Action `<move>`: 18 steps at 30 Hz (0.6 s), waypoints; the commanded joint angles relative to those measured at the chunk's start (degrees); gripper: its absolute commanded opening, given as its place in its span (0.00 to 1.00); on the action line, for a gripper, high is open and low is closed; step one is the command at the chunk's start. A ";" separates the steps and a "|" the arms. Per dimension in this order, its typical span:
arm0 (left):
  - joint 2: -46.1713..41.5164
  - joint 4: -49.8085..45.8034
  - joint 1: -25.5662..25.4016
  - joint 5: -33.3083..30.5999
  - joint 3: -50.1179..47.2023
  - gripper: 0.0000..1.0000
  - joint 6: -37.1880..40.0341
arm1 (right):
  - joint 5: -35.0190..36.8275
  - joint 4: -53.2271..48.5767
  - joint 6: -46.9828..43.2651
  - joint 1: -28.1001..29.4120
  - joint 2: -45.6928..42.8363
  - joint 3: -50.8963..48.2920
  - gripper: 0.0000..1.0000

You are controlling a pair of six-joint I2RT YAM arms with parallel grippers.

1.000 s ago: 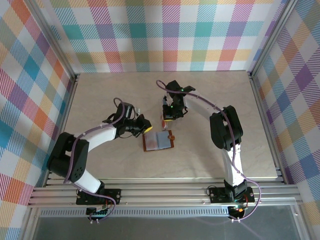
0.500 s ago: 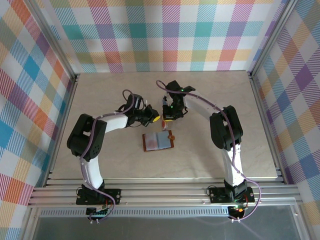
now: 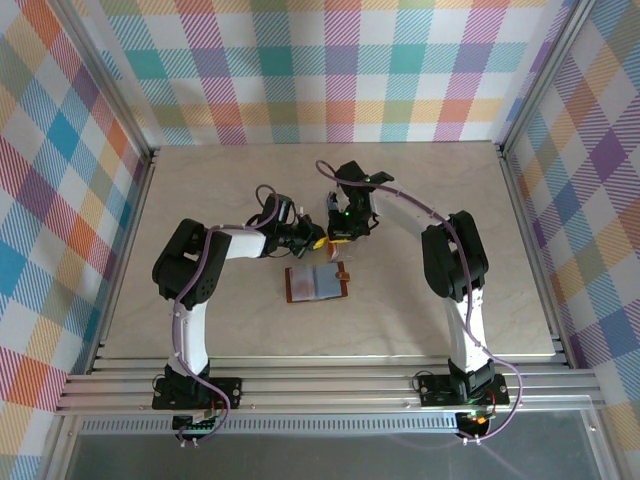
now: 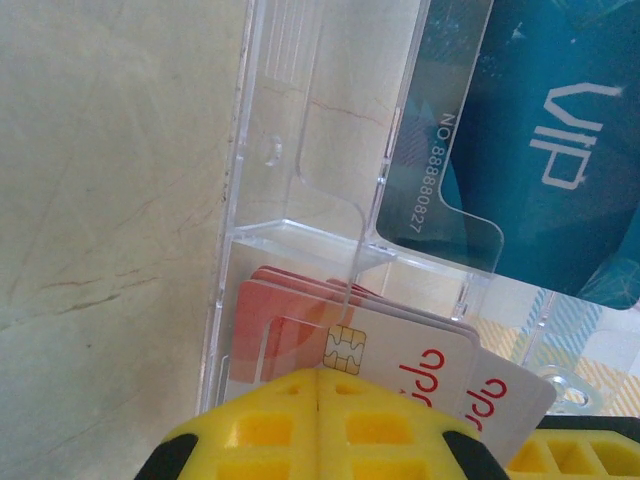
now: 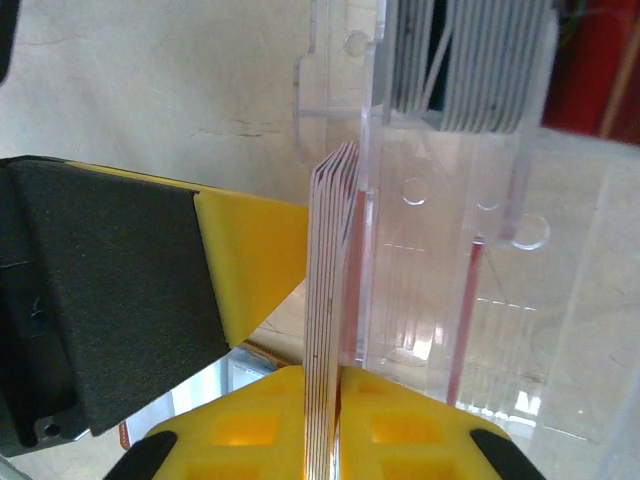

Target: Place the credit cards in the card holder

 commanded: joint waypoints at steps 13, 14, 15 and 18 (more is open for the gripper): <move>0.97 -5.24 -2.29 -4.26 0.08 0.00 2.65 | -6.36 1.16 -0.21 0.16 -5.37 -1.97 0.20; 0.85 -5.31 -2.30 -4.30 0.18 0.00 2.61 | -6.32 1.12 -0.22 0.16 -5.24 -1.97 0.20; 0.95 -5.35 -2.30 -4.33 0.17 0.00 2.71 | -6.12 1.09 -0.18 0.16 -5.12 -1.97 0.19; 0.90 -5.35 -2.36 -4.33 0.26 0.00 2.60 | -4.95 0.81 -0.13 0.07 -5.01 -1.97 0.17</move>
